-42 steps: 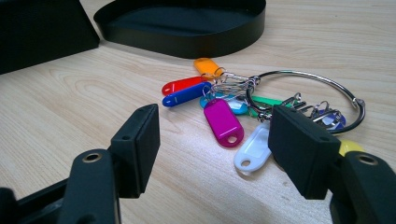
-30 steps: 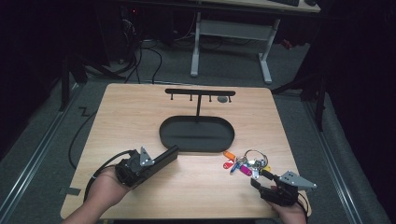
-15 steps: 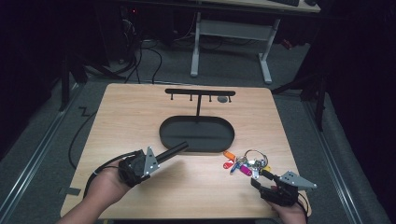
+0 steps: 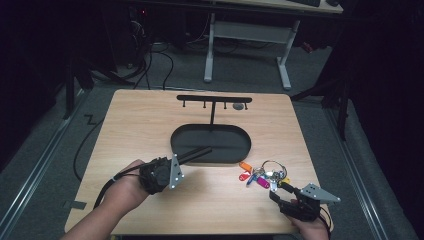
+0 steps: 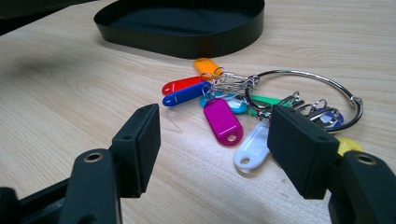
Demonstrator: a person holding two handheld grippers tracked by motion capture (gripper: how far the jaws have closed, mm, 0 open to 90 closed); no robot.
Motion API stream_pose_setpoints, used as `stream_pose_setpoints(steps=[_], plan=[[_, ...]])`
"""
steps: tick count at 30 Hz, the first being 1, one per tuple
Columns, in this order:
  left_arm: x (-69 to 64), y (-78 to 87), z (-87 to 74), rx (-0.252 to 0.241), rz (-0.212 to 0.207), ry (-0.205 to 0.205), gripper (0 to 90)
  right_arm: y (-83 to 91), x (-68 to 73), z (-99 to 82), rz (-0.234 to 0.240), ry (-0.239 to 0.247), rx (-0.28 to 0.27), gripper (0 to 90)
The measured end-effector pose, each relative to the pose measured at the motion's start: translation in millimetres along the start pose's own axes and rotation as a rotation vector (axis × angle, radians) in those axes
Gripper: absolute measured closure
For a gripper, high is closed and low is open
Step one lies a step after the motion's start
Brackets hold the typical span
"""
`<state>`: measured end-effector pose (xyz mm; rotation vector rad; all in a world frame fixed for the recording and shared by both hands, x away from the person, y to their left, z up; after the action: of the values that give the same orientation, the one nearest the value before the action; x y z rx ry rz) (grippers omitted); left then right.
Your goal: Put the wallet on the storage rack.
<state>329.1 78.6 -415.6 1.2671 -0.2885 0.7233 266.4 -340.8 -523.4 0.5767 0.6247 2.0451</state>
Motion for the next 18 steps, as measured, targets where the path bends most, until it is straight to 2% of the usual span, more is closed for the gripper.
stream_pose_setpoints(steps=[7, 8, 10, 11, 12, 14, 16, 18], plan=[[1.8, -8.5, 17.4, -0.023, 0.069, -0.072, 73.8, 0.3, -1.2, -0.1, 0.001, -0.001, -0.002, 35.0], [3.2, -9.5, 20.6, -0.012, 0.082, -0.094, 73.8, 0.2, -1.3, -0.1, 0.001, -0.001, -0.001, 35.0], [7.2, -13.7, 29.3, -0.005, 0.108, -0.108, 73.8, 0.3, -0.9, -0.1, 0.000, -0.003, 0.000, 35.1], [7.2, -13.7, 29.3, -0.005, 0.108, -0.108, 73.8, 0.3, -0.9, -0.1, 0.000, -0.003, 0.000, 35.1], [9.3, -15.7, 35.5, -0.002, 0.128, -0.129, 73.8, 0.4, -1.2, -0.1, -0.002, 0.002, -0.001, 35.1], [9.5, -17.4, 38.3, -0.011, 0.133, -0.131, 73.8, 0.5, -1.3, -0.1, -0.003, 0.001, -0.001, 35.0], [9.5, -19.8, 43.9, -0.011, 0.159, -0.164, 73.8, 0.9, -1.6, -0.2, -0.004, 0.000, -0.003, 35.1], [8.9, -22.3, 48.5, -0.014, 0.169, -0.184, 73.8, 1.2, -1.8, -0.4, -0.003, -0.002, -0.003, 35.1]])
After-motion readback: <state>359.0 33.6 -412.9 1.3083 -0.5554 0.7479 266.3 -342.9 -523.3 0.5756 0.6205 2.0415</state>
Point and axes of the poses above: each handheld gripper's, and its own axes: y roughly backward along the jaws, z roughly out of its top, x roughly to its left, the point moved 1 cm from there along -y, roughly forward along the jaws, and after that the axes turned 11 degrees about x, right-handed, at the moved point
